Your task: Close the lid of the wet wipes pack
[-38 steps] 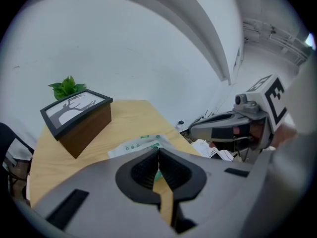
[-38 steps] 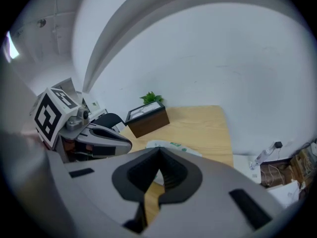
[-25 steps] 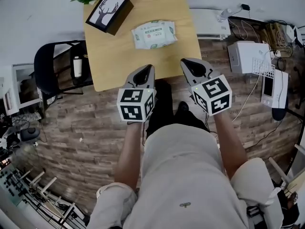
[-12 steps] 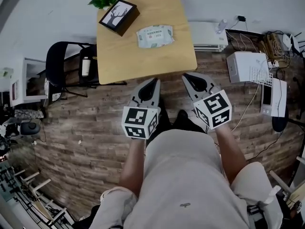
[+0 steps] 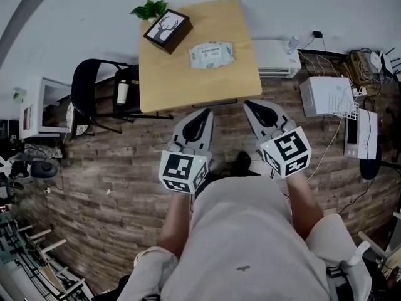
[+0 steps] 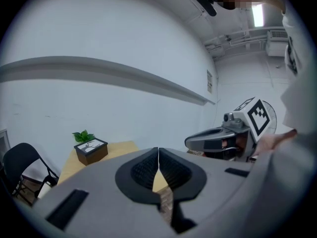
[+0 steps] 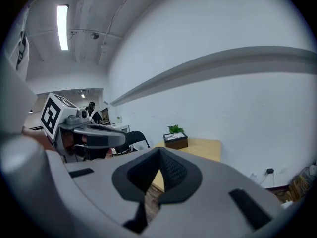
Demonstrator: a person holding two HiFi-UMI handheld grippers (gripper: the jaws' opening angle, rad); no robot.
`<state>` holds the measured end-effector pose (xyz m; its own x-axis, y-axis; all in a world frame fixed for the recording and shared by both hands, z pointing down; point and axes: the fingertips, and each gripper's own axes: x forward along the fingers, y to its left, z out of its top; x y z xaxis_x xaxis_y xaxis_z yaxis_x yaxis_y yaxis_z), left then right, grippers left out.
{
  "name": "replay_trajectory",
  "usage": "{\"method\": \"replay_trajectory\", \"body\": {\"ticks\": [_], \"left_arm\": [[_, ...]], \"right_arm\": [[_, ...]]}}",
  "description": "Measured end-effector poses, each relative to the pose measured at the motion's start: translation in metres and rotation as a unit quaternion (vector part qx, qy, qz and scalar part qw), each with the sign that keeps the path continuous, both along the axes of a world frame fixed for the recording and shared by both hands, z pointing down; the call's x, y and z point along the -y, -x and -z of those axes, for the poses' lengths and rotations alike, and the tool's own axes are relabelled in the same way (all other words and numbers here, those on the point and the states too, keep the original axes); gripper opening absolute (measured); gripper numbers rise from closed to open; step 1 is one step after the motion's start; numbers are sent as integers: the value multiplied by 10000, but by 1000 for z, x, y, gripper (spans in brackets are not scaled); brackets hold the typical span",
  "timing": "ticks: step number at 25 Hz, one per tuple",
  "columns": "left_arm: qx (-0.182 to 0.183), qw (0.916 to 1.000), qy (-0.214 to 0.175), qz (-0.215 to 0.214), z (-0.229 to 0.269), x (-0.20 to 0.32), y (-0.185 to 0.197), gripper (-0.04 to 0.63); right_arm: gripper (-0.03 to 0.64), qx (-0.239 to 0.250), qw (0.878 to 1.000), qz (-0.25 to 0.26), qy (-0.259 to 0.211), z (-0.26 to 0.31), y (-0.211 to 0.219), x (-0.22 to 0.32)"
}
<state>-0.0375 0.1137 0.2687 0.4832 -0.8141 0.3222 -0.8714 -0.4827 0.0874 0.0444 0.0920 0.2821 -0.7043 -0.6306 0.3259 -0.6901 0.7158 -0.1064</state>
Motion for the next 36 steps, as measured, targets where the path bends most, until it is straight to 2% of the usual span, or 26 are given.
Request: {"method": "replay_trajectory", "body": {"ticks": [7, 14, 36], "left_arm": [[-125, 9996, -264, -14, 30, -15, 10, 8], [-202, 9988, -414, -173, 38, -23, 10, 8], [-210, 9983, -409, -371, 33, -51, 4, 8]], "right_arm": [[-3, 79, 9997, -58, -232, 31, 4, -14], [-3, 183, 9993, 48, -313, 37, 9, -33], [-3, 52, 9988, 25, -488, 41, 9, -67]]}}
